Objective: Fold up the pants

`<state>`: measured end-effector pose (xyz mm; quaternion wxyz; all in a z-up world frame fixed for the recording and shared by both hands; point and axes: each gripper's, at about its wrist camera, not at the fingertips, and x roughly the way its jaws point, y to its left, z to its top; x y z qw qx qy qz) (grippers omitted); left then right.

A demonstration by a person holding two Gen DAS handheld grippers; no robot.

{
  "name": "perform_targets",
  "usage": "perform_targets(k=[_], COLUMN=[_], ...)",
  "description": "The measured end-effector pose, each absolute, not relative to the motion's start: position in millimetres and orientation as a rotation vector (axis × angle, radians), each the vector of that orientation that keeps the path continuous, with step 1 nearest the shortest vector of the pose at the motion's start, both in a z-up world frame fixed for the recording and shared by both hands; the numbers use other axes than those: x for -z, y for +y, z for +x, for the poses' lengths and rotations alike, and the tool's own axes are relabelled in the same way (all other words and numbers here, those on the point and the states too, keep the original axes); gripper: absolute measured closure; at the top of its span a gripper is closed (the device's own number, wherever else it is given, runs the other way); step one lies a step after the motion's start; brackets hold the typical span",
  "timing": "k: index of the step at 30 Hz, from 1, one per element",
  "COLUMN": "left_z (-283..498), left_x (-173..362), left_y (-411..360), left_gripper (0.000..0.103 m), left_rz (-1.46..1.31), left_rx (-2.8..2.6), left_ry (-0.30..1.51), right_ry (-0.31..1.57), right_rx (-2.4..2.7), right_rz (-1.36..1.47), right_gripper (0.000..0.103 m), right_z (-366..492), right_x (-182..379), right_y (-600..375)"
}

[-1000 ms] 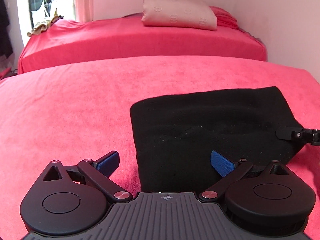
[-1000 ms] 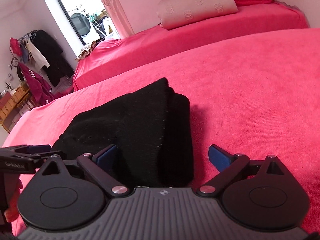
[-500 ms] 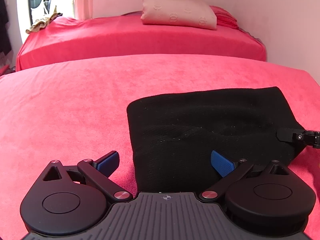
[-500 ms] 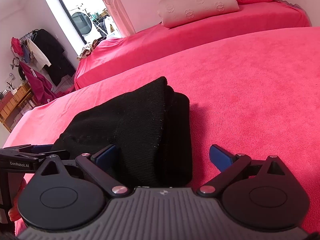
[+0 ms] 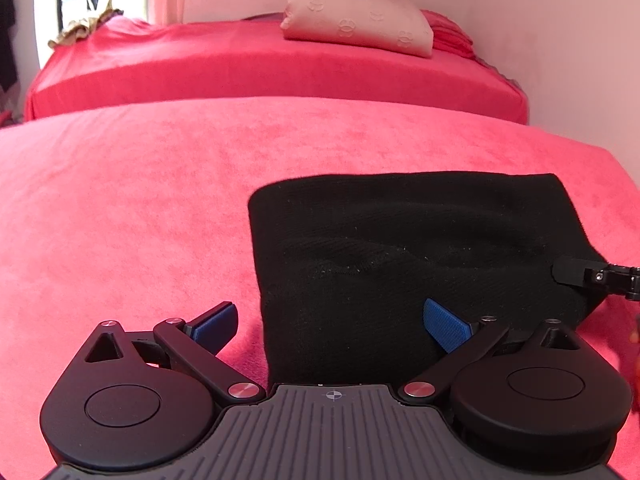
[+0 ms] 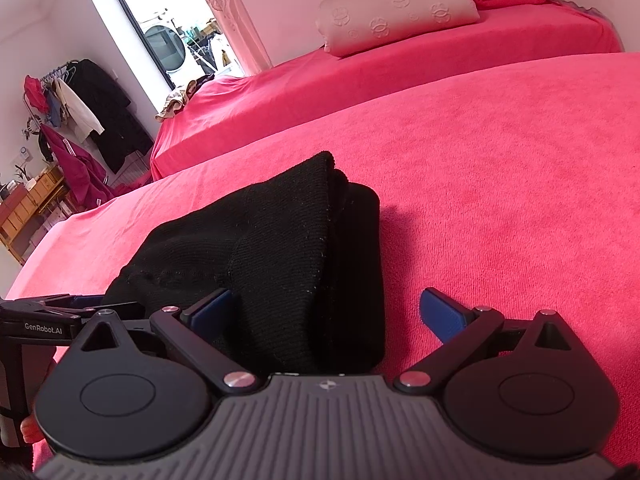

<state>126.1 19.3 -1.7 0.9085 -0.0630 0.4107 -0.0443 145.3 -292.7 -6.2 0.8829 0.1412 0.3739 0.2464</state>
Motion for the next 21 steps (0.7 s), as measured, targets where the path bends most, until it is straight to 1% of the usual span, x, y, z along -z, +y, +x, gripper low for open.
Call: perform_targets(k=[2,5,7,9,10,12,13,15,16,17,21], left_z=[128.3,136.1,136.8,136.7,136.8,136.4,135.1,134.9,135.3,137.3,158.9], left_x=[7.7,25.9,31.9,30.8,29.5,27.2,25.4,16.1,8.2,-2.5,-48.0], left_y=[29.3,49.3,53.4,49.5,46.0,42.5,42.2,45.9,46.7,45.8,29.6], left_gripper=[0.0,0.0,0.0,0.0,0.0,0.0,0.0,0.0,0.0,0.0,0.0], left_rz=[-0.221,-0.449,-0.492,-0.472,-0.46,-0.452,-0.461,-0.489,-0.494,-0.483,-0.381], left_rx=[0.138,0.284,0.3,0.297,0.298,0.301,0.302,0.293,0.295,0.303,0.335], left_ry=[0.865,0.914,0.892,0.879,0.869,0.849,0.835,0.796,0.772,0.745,0.65], right_ry=[0.784,0.796,0.798,0.789,0.785,0.783,0.774,0.762,0.751,0.736,0.63], right_rx=[-0.519,-0.542,-0.556,-0.577,-0.596,-0.584,-0.595,-0.607,-0.605,-0.609,-0.62], right_rz=[0.296,0.298,0.29,0.273,0.274,0.281,0.295,0.353,0.365,0.368,0.356], right_gripper=[0.003,0.002,0.002,0.003,0.014,0.018,0.032,0.054,0.058,0.059,0.06], right_z=[146.6,146.6,146.6,145.9,145.8,145.0,143.0,140.6,140.6,141.1,154.2], right_x=[6.5,5.9,5.9,5.8,5.9,5.7,4.4,-3.0,-8.2,-14.6,-51.4], right_y=[-293.8,-293.3,-292.4,-289.8,-288.4,-287.8,-289.0,-293.7,-294.3,-293.9,-291.6])
